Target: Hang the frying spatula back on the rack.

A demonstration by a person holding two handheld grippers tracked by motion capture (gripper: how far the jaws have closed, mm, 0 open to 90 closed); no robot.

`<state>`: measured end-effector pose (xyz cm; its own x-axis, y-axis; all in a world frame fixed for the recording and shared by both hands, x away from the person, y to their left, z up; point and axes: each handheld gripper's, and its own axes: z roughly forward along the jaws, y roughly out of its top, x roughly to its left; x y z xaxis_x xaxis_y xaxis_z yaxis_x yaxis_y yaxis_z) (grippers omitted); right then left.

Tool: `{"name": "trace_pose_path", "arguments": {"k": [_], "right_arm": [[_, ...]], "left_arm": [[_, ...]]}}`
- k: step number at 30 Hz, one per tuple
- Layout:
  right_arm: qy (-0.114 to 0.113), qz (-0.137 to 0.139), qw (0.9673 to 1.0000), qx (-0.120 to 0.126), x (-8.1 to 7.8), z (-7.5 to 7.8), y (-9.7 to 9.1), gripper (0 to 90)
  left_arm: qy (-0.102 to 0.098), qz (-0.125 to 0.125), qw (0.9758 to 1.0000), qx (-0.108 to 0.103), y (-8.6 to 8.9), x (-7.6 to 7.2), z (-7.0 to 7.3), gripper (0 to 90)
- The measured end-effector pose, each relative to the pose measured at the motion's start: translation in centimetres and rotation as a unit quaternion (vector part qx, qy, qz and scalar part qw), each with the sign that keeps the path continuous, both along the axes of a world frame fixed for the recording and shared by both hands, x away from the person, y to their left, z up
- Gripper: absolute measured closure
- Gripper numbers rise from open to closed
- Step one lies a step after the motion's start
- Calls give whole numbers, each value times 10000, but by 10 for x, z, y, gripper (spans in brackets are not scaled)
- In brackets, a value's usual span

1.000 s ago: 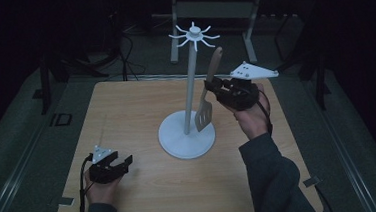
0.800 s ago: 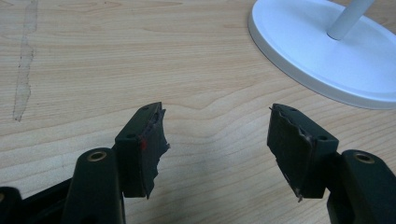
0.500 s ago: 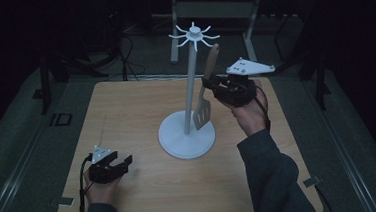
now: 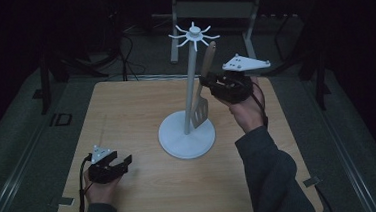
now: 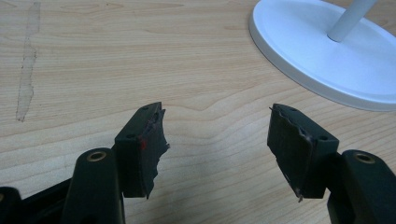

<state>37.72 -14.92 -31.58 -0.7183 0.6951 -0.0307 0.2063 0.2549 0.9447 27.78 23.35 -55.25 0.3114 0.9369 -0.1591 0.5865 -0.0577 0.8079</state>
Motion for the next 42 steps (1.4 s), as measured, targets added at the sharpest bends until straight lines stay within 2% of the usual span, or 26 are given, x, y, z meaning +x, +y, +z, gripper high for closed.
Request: {"name": "trace_pose_path", "arguments": {"k": [18,34,42], "right_arm": [[31,-39,10000,-20,5,2,6,748],[69,-73,9999,-127,9,-3,11,748],[44,-61,9999,-104,9,-5,10,741]], "left_arm": [[7,0,10000,11,0,0,0,364],[17,-12,10000,20,-1,0,-1,361],[15,-13,10000,21,-1,0,-1,361]]}}
